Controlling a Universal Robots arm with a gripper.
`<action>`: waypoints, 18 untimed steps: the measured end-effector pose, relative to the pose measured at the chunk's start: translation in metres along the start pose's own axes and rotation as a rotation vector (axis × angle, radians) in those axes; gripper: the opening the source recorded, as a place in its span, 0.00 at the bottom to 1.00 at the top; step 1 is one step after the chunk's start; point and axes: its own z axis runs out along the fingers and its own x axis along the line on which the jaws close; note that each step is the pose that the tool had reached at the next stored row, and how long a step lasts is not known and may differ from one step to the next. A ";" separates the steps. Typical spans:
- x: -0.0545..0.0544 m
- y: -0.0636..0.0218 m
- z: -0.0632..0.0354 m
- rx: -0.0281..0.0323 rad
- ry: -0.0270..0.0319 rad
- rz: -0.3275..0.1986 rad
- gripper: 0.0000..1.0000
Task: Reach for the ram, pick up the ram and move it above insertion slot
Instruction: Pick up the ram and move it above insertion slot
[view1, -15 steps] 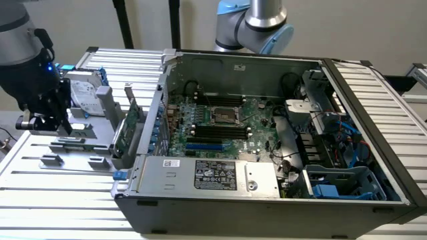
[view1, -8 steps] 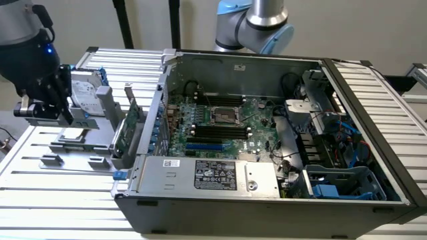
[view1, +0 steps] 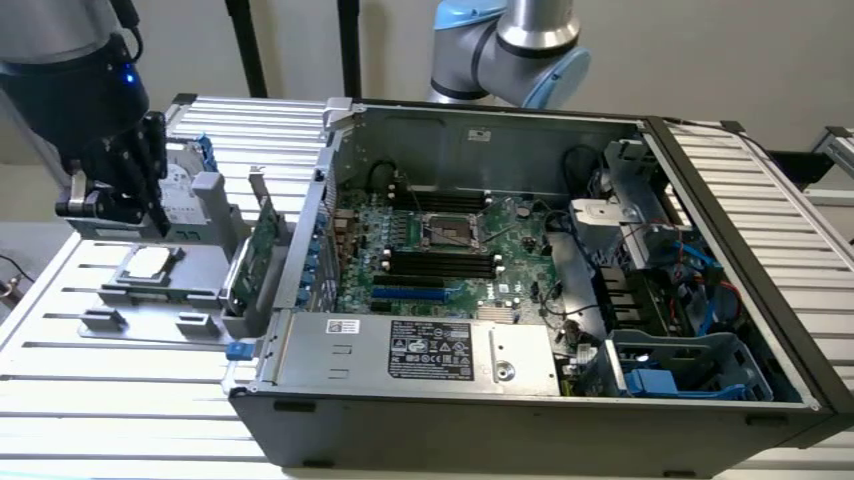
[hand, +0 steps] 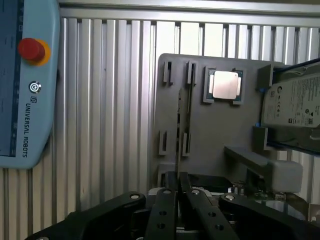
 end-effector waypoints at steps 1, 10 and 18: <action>0.000 -0.0041 -0.0031 0.0001 -0.0012 -0.001 0.14; 0.000 -0.0394 -0.0257 0.0000 -0.0052 -0.004 0.14; 0.000 -0.0702 -0.0391 0.0000 -0.0059 -0.006 0.14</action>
